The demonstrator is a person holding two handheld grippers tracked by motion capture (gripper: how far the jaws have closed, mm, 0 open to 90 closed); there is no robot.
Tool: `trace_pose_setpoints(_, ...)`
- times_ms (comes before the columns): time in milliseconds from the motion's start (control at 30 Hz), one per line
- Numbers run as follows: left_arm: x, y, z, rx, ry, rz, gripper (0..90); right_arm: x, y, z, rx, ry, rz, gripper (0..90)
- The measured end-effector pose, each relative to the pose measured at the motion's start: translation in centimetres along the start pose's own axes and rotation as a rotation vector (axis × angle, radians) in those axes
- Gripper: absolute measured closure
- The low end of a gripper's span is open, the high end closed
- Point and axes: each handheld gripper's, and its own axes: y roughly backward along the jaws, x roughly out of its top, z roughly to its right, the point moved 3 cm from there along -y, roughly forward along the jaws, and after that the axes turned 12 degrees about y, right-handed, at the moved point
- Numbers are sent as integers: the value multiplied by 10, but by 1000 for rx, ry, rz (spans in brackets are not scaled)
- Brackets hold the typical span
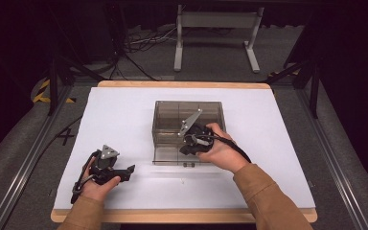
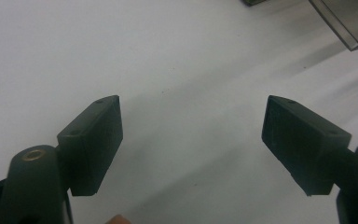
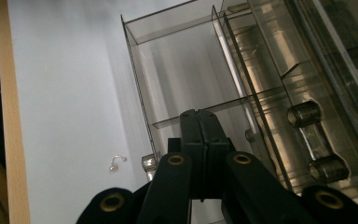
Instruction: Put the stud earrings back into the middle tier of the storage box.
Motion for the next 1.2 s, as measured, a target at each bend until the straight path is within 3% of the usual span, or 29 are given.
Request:
trace_pose_setpoints(767,0,0,0,2,-1,-2,211,-5,-18,-3,30,4,-36,900)
trace_pose_setpoints(867,0,0,0,-2,0,-1,211,-7,-18,-4,34,-18,-49,900)
trace_pose_setpoints(1033,0,0,0,-2,1,-2,210,-7,-19,-2,13,-4,-37,900)
trace_pose_setpoints(1200,0,-1,0,-3,1,-2,210,-8,-17,0,5,-7,-34,837)
